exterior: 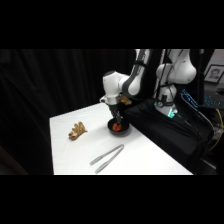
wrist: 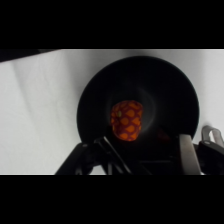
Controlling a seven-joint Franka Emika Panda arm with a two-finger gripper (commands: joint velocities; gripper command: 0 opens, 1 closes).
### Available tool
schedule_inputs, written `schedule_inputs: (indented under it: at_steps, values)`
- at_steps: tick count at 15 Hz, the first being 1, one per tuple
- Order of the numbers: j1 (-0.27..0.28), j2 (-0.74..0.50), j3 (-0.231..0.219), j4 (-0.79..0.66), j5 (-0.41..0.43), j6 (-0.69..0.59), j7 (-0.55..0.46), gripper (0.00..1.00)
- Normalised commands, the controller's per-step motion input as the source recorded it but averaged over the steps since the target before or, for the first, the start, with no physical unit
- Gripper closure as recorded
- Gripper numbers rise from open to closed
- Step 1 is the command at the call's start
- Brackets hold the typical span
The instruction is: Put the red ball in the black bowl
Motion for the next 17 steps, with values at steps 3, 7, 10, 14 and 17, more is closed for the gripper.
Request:
schedule_inputs:
  at_steps: [3, 7, 10, 14, 17]
  values:
    - [-0.005, -0.37, 0.018, 0.01, -0.012, -0.39, 0.01, 0.00]
    - [0.011, -0.49, -0.007, -0.01, -0.070, -0.46, 0.05, 0.00]
    - [0.013, -0.47, -0.021, 0.03, -0.159, -0.45, 0.11, 0.00]
    - [-0.004, -0.37, -0.018, 0.09, -0.180, -0.37, 0.13, 0.00]
    - [-0.015, -0.29, -0.016, 0.10, -0.140, -0.24, 0.10, 0.00]
